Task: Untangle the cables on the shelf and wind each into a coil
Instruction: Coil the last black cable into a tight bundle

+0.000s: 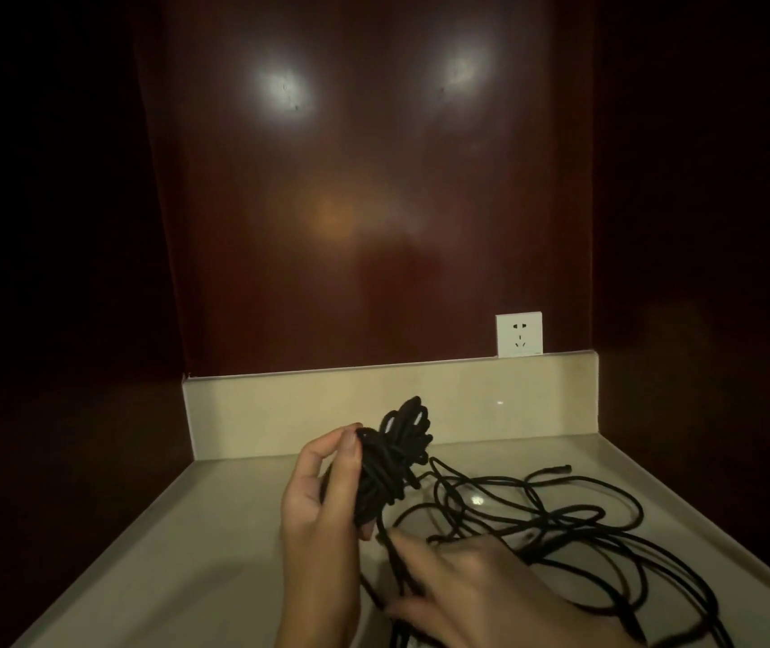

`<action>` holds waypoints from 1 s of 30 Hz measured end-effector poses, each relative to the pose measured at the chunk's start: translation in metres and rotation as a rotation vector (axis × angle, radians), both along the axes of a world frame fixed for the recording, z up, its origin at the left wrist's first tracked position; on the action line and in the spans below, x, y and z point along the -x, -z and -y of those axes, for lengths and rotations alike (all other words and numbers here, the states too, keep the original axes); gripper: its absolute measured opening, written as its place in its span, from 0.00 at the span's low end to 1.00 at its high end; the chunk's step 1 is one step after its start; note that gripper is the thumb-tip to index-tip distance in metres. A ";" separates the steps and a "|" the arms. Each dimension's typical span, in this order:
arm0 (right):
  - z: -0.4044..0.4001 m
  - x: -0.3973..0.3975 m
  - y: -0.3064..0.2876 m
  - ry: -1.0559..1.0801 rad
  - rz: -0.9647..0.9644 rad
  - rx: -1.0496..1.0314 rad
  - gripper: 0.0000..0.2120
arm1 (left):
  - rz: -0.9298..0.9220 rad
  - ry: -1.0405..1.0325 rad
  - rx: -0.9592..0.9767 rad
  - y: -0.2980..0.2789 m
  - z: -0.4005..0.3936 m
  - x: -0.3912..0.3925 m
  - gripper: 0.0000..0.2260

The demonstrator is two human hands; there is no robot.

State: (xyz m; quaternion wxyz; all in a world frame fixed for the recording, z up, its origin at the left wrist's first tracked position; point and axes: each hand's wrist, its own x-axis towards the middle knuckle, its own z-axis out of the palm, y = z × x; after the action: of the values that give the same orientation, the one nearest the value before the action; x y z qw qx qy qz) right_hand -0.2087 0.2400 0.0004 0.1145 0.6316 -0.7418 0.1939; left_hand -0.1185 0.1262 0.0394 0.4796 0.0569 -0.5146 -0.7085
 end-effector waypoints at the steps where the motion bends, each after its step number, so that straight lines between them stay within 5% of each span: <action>1: 0.002 0.004 0.000 -0.004 -0.073 -0.019 0.25 | 0.007 -0.036 0.017 0.002 -0.003 0.002 0.16; 5: 0.013 0.011 0.000 0.115 0.133 0.170 0.21 | -0.004 -0.046 0.005 0.001 -0.013 0.007 0.11; 9: 0.017 -0.030 0.013 0.160 0.363 0.529 0.16 | -0.047 -0.108 -0.041 0.000 -0.005 0.004 0.18; 13: 0.008 -0.038 0.010 0.166 0.416 0.704 0.24 | -0.052 -0.113 -0.067 0.003 0.005 0.000 0.15; 17: -0.008 -0.023 -0.007 0.178 0.260 0.715 0.14 | -0.100 -0.027 -0.060 -0.003 0.009 -0.004 0.20; 23: -0.021 -0.007 -0.014 0.255 0.227 0.547 0.03 | -0.252 0.148 -0.185 -0.005 0.003 -0.005 0.15; 26: -0.017 -0.020 0.001 0.396 0.240 0.398 0.07 | -0.198 0.069 -0.174 0.000 0.005 -0.001 0.16; 30: -0.019 -0.036 0.000 0.367 0.497 0.400 0.16 | 0.045 -0.239 0.164 0.011 0.004 0.003 0.07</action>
State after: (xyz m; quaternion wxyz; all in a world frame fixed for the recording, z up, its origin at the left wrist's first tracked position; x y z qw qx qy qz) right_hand -0.1728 0.2595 0.0005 0.0849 0.3867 -0.7954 0.4588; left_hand -0.1212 0.1220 0.0289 0.5520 0.0944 -0.5709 -0.6004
